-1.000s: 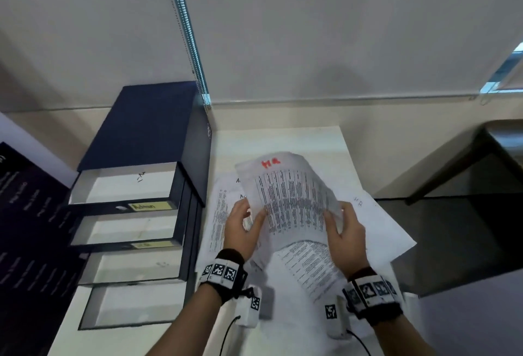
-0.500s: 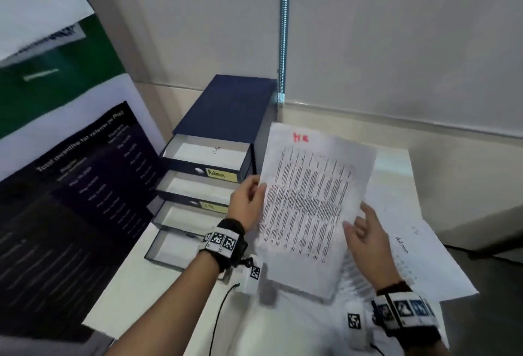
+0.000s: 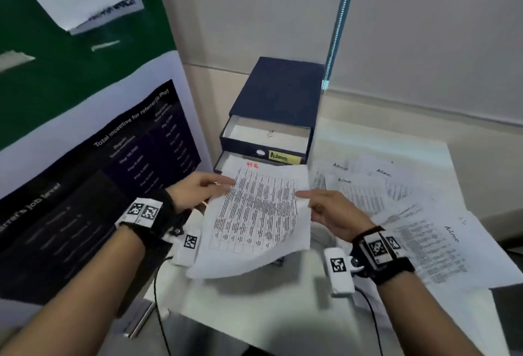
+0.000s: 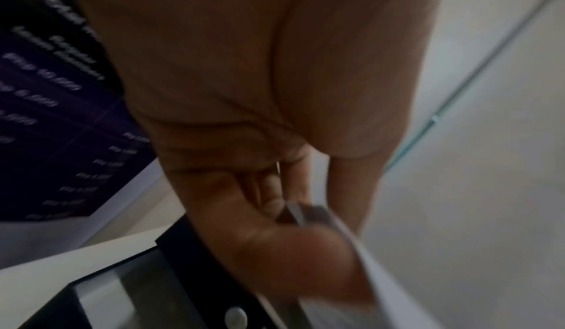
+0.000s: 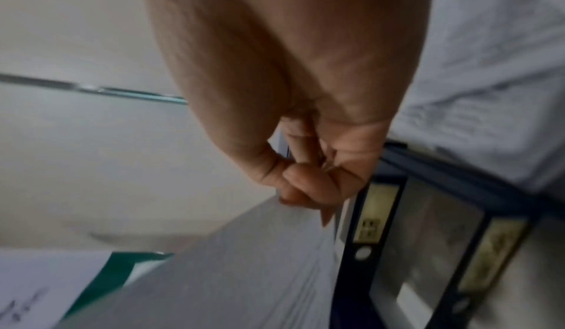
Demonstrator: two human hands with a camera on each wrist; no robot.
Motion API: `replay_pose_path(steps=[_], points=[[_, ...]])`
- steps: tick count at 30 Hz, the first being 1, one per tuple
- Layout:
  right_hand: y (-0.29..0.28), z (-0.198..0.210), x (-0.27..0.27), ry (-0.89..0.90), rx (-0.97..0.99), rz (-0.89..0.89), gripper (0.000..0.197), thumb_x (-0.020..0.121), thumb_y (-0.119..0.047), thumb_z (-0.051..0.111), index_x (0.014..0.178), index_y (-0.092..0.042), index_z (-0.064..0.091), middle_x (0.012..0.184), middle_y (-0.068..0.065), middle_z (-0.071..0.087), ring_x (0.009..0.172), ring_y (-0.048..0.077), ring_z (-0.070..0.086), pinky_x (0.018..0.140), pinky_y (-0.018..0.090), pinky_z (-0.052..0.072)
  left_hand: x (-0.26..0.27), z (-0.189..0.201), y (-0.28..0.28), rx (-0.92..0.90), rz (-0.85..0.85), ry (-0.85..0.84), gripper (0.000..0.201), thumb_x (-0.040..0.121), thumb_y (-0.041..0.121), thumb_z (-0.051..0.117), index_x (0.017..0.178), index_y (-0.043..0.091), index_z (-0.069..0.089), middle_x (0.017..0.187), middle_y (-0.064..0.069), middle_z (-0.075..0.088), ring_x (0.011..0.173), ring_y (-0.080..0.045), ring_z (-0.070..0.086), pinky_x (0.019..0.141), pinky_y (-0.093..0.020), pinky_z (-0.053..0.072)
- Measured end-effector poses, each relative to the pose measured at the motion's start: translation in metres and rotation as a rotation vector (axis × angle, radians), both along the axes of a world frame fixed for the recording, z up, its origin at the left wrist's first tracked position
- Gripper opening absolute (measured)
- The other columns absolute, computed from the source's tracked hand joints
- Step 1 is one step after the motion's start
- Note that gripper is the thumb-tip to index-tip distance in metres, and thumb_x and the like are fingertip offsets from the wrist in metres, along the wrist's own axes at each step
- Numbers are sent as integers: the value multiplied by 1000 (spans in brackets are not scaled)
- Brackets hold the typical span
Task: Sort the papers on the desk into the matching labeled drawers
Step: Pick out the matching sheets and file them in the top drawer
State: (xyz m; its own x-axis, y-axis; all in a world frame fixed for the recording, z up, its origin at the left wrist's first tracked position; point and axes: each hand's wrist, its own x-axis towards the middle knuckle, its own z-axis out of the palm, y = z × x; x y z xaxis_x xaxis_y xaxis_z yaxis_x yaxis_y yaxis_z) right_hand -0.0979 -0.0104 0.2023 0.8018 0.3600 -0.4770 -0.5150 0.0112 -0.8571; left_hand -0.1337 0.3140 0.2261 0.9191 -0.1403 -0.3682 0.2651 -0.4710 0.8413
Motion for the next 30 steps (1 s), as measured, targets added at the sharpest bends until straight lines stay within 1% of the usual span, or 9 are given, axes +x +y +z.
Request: replay_pose_path(steps=[2,6,8,11,14,18,24,27,30], points=[[19,4,-6,128,110,0,38,81,0,66,115,15,62,119,31,64,101,33,59,97,37,46,-10,8,18,-174,-19,100,29,96,20,58,124,22,64,99,3,75,86,-11,71,69,-24,58],[41,-5,0,171,113,-146,30,82,3,64,111,9,68,125,27,61,89,25,58,79,22,50,-9,3,44,-351,-20,64,47,85,32,72,130,20,62,122,-7,69,99,-15,66,83,-25,55],[48,-15,16,139,68,-260,31,84,-1,67,113,8,67,131,31,55,96,31,52,89,31,45,-1,-1,50,-405,8,78,61,71,46,82,126,26,65,100,-1,73,77,-14,65,61,-24,52],[55,-11,30,56,-38,-312,30,94,5,52,122,-2,59,100,20,60,78,24,58,73,26,55,14,-12,49,-432,109,56,69,58,43,90,119,18,69,79,4,70,56,-4,55,45,-15,42],[55,-5,23,57,-92,-141,31,93,-6,63,122,-14,56,90,13,66,67,20,63,72,34,56,35,-28,44,-343,240,24,32,82,23,78,113,18,72,115,-2,70,75,-5,61,56,-14,49],[57,-8,12,159,-26,47,38,87,1,68,123,-8,61,83,10,65,67,18,66,71,30,61,60,-53,34,-256,297,-40,22,87,23,74,109,20,73,123,4,66,102,-7,64,70,-19,55],[70,-23,50,53,-135,-250,23,85,11,66,108,12,66,79,17,68,63,18,65,62,20,59,85,-70,9,319,324,-350,23,86,27,73,108,22,71,117,-1,50,114,-21,49,101,-29,40],[77,-37,69,30,-241,-256,26,82,5,72,105,13,67,72,18,71,59,20,65,59,26,56,89,-75,-4,635,146,-495,17,90,39,64,105,35,70,125,7,48,121,-16,44,109,-38,33],[86,-47,80,-9,-343,-217,24,80,2,75,102,10,69,72,20,72,60,22,65,57,30,56,93,-79,-20,675,-154,-424,34,99,48,42,107,31,71,118,12,64,110,-10,55,110,-41,28]])
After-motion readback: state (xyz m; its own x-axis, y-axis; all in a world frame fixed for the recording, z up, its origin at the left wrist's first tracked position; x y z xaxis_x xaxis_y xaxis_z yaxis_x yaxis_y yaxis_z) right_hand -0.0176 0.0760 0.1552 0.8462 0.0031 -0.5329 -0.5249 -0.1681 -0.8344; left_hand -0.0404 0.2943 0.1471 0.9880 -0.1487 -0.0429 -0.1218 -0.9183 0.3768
